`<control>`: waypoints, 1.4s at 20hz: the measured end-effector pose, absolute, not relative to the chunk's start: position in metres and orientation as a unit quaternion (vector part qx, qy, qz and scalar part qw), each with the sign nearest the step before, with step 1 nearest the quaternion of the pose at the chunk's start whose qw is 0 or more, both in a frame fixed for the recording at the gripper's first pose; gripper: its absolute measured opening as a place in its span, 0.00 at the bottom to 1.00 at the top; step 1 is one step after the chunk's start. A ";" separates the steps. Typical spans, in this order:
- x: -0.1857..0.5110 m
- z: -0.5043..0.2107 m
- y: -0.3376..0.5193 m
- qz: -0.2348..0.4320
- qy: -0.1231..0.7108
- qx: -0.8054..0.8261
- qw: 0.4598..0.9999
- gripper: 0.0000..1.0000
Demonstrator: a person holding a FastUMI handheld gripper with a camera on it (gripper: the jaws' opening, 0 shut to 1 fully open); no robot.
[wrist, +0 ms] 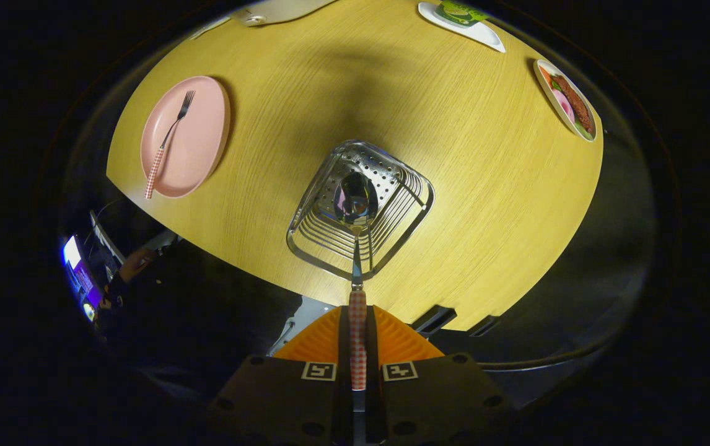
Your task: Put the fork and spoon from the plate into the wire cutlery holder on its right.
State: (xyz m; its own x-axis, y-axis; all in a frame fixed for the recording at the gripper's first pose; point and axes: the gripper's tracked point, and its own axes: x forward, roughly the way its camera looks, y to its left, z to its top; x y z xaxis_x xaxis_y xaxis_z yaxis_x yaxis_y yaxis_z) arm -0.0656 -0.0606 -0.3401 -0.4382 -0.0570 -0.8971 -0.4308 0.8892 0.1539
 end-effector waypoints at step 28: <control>-0.031 -0.264 0.025 0.244 0.709 0.014 0.662 0.34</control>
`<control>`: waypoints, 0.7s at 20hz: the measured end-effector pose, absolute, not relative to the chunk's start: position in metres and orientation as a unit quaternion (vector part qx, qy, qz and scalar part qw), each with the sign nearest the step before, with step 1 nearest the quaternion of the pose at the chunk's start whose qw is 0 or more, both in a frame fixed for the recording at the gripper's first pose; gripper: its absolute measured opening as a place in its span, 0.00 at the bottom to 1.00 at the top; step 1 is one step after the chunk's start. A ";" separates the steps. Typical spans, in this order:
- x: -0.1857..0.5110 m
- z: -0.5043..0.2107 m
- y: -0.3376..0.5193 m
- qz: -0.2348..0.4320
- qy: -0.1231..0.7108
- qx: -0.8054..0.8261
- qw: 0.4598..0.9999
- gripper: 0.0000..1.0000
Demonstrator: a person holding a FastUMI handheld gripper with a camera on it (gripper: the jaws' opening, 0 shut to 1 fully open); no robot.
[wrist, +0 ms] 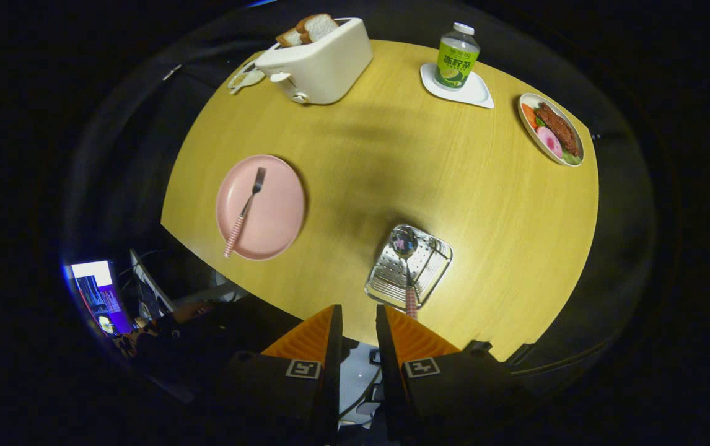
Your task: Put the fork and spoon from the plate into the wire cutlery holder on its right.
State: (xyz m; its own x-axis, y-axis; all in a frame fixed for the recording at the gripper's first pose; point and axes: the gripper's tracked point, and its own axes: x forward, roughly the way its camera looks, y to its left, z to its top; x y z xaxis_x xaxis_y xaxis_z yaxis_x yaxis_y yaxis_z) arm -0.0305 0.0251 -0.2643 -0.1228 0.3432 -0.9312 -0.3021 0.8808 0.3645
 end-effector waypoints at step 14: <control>-0.057 -0.284 0.218 0.259 0.708 0.149 0.640 0.40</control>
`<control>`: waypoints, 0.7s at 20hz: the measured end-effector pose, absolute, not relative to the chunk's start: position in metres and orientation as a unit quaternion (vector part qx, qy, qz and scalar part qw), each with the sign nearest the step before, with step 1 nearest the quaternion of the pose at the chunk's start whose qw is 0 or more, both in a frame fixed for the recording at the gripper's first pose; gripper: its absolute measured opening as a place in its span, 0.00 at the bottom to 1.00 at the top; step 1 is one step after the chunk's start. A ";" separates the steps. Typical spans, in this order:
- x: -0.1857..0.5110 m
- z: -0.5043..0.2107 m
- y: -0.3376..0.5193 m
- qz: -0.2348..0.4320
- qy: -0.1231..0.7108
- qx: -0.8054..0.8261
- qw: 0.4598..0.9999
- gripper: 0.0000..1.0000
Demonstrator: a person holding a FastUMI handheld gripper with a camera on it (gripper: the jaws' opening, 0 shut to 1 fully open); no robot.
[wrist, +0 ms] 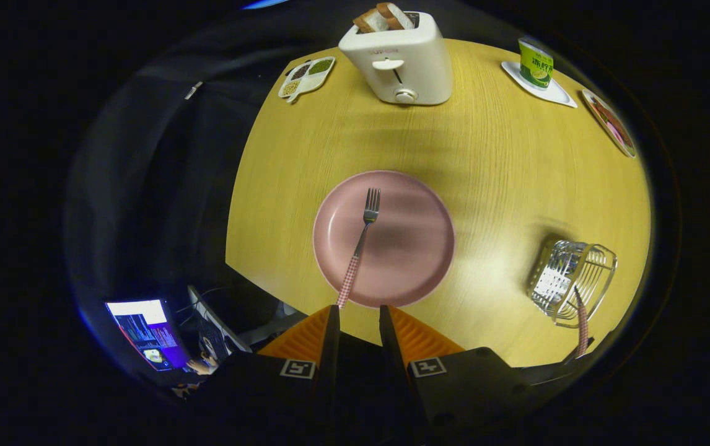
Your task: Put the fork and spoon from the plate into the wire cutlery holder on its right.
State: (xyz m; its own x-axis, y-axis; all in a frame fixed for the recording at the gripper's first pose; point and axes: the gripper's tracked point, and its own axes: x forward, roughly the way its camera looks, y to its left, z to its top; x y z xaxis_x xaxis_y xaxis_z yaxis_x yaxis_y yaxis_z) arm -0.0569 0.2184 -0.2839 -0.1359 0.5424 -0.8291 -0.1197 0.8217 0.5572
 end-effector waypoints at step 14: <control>-0.079 -0.372 0.284 0.190 0.740 0.137 0.630 0.41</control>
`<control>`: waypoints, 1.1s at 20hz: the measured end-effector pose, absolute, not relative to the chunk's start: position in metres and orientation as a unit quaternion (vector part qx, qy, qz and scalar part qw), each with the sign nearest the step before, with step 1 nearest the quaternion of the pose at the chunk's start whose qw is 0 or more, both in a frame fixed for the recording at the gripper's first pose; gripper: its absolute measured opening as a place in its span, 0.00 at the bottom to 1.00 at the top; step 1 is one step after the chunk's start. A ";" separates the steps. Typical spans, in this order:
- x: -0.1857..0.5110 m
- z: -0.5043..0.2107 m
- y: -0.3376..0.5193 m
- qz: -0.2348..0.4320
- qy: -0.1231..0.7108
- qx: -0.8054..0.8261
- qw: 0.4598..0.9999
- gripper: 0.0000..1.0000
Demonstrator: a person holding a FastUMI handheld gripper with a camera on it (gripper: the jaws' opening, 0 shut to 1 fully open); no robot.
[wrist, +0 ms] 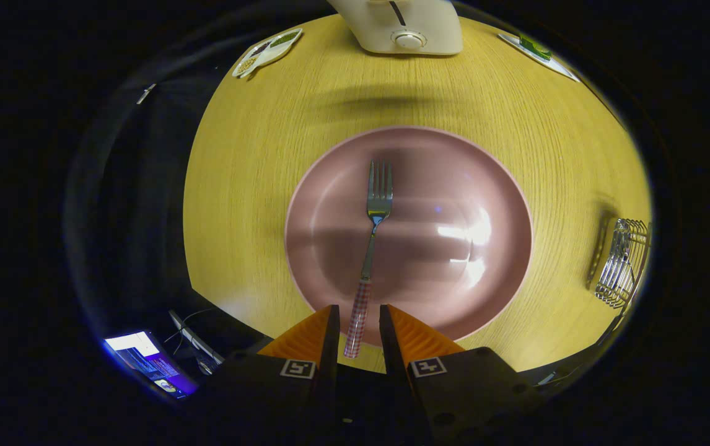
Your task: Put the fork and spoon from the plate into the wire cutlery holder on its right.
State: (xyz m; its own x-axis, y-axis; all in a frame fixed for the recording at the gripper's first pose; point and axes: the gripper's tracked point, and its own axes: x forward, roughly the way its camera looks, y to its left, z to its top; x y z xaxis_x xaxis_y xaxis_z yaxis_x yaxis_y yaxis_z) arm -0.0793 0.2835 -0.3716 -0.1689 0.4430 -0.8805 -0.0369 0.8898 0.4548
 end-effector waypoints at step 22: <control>-0.055 -0.294 0.194 0.271 0.695 0.109 0.657 0.13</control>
State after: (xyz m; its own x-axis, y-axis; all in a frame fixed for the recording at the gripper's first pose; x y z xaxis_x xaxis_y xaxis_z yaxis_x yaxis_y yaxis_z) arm -0.0546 0.1938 -0.2938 -0.1121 0.5076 -0.8543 -0.2059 0.8291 0.5197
